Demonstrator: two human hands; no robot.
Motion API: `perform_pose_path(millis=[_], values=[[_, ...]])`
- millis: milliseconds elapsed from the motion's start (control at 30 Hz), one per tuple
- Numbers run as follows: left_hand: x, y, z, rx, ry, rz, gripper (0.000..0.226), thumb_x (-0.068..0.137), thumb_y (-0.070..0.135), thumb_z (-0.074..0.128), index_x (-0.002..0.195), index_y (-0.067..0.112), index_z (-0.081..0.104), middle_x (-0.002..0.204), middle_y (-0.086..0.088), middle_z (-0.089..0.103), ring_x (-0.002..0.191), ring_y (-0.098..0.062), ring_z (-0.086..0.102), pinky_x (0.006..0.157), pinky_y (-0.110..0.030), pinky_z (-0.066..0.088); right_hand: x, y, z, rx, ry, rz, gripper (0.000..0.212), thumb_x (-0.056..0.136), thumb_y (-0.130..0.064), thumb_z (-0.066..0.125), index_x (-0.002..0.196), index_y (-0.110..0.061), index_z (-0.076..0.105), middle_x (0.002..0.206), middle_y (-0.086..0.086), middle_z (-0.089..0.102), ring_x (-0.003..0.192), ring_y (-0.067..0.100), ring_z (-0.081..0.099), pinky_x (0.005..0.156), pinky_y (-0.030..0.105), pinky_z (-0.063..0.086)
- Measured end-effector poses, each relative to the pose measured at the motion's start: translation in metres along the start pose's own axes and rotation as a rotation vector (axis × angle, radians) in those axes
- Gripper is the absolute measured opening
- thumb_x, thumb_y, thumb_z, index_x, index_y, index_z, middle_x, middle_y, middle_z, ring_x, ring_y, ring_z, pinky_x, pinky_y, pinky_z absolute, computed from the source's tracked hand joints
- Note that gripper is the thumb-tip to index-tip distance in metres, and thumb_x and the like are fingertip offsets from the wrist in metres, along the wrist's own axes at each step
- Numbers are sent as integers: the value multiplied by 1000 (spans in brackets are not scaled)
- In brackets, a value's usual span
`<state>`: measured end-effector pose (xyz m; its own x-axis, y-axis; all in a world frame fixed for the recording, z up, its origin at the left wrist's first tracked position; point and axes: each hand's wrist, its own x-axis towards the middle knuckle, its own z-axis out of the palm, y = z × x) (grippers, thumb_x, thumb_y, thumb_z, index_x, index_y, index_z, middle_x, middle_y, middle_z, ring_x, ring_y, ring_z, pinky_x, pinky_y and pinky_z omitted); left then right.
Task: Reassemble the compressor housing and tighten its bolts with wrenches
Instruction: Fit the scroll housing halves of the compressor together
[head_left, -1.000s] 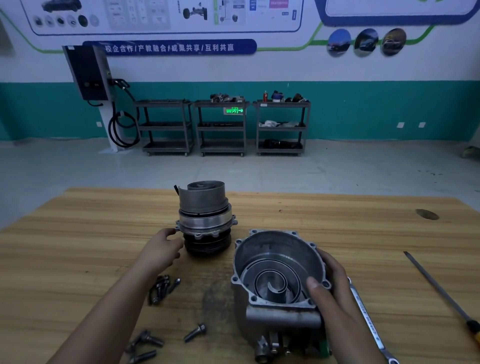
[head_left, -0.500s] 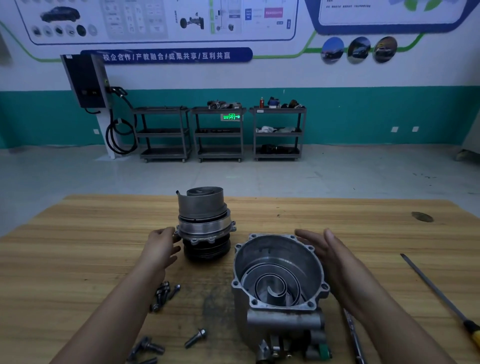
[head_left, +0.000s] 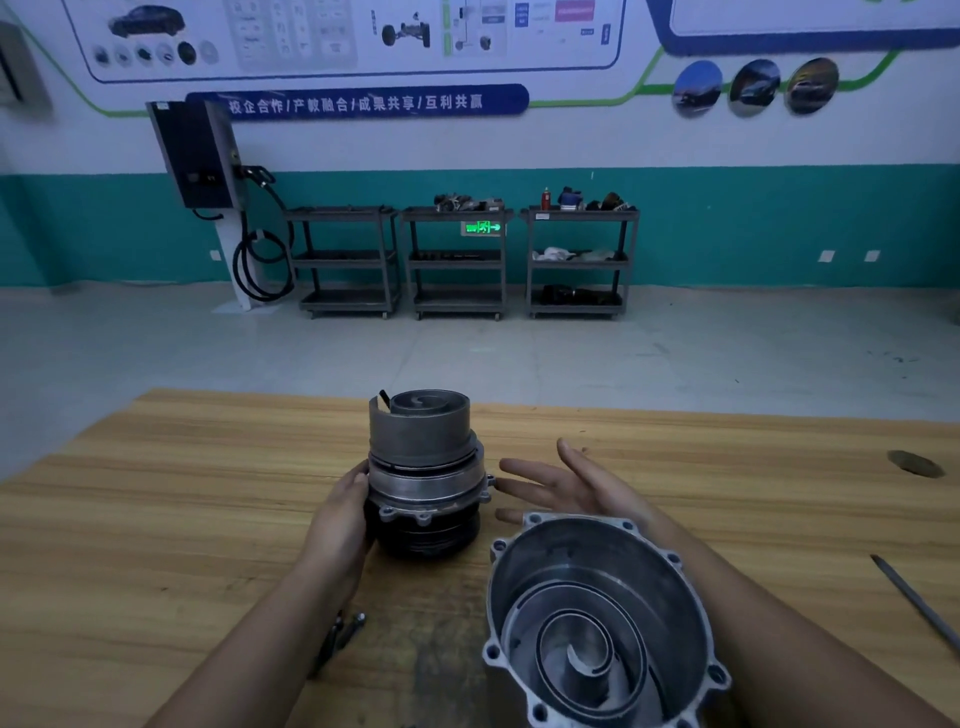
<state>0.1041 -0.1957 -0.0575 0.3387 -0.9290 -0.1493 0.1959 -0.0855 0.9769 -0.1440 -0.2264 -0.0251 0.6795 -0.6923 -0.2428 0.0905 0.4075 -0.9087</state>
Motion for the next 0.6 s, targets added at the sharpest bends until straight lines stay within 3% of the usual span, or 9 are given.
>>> perform_pose_path(millis=[100, 167, 267, 367, 433, 533, 600], values=[[-2, 3, 3, 26, -35, 19, 37, 102, 14, 31, 134, 15, 49, 122, -7, 62, 107, -19, 59, 85, -32, 46, 7, 6, -1, 47, -20, 8, 108, 59, -74, 63, 142, -9, 34, 148, 3, 35, 139, 28, 30, 113, 50, 25], [-6, 5, 8, 40, -34, 30, 37, 101, 12, 34, 136, 16, 48, 124, -8, 61, 113, -21, 57, 93, -34, 46, 4, 10, -6, 92, 4, 35, 99, 63, -70, 60, 136, -7, 40, 142, 6, 44, 132, 27, 41, 109, 45, 33], [-17, 5, 15, 59, -42, 37, 40, 100, 12, 39, 139, 20, 45, 126, -8, 61, 115, -22, 57, 102, -40, 43, -5, 18, -15, 60, 62, 47, 80, 83, -63, 26, 136, -7, 42, 142, 12, 47, 126, 25, 50, 101, 35, 44], [-26, 6, 22, 58, -72, 36, 40, 100, 11, 40, 139, 20, 45, 125, -8, 62, 114, -23, 58, 101, -43, 44, -19, 18, -14, 56, 159, 17, 66, 85, -59, 24, 108, -15, 68, 119, 3, 65, 102, 14, 67, 79, 24, 54], [-31, 6, 27, 53, -97, 28, 39, 101, 11, 40, 137, 19, 47, 123, -8, 62, 112, -23, 59, 99, -41, 45, -26, 20, -16, 51, 207, 3, 58, 89, -55, 25, 94, -21, 71, 105, -6, 70, 84, 5, 70, 66, 17, 54], [-35, 6, 31, 50, -139, 10, 38, 100, 11, 42, 137, 19, 46, 124, -7, 62, 112, -22, 59, 101, -41, 44, -34, 27, -22, 75, 198, -29, 70, 88, -60, 26, 122, -8, 59, 118, 12, 67, 107, 25, 65, 81, 32, 54], [-36, 4, 34, 59, -181, -15, 41, 99, 14, 44, 139, 21, 43, 130, -7, 58, 118, -23, 55, 106, -44, 39, -41, 29, -24, 127, 199, -33, 72, 90, -61, 23, 123, -7, 57, 119, 16, 65, 107, 28, 64, 81, 35, 54]])
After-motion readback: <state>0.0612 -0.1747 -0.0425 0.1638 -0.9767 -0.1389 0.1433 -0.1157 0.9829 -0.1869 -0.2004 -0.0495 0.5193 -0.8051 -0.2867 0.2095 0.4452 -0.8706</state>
